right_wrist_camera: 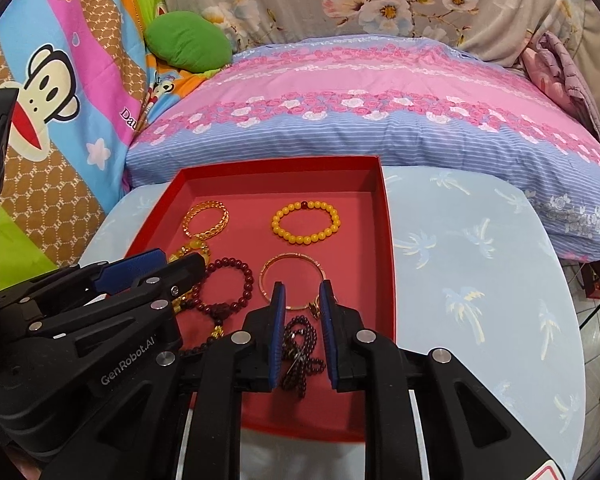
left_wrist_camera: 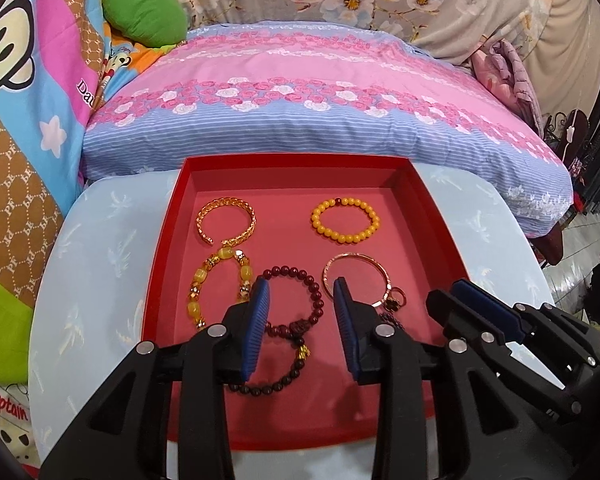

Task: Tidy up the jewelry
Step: 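Lower both items into the red box and open both tools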

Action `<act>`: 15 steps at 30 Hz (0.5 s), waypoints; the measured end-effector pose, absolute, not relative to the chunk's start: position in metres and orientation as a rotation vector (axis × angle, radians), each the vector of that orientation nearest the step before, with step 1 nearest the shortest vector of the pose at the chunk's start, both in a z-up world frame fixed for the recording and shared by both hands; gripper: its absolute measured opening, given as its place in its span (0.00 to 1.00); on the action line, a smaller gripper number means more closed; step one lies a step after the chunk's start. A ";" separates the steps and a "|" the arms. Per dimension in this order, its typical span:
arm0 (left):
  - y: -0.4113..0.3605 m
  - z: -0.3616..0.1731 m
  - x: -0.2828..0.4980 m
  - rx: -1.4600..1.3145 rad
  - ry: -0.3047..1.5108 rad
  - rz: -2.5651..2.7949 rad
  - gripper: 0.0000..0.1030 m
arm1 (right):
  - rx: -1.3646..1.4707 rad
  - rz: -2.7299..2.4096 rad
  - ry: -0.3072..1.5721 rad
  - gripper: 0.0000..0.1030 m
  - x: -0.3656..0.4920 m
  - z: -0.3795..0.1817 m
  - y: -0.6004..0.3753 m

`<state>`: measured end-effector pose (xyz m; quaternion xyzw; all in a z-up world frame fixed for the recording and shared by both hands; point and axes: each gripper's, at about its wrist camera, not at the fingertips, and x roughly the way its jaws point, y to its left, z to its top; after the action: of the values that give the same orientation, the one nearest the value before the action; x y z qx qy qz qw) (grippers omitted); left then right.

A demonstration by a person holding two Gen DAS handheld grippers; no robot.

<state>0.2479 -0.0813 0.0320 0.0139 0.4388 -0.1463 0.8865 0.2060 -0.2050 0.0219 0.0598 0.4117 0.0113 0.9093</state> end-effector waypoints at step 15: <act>-0.069 0.046 0.174 0.023 0.897 -0.311 0.31 | 0.138 0.034 0.830 0.18 0.128 0.040 -0.197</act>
<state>0.1736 -0.0694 0.0463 0.0111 0.4318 -0.1498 0.8894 0.1281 -0.1965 0.0398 0.0672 0.4028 0.0164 0.9127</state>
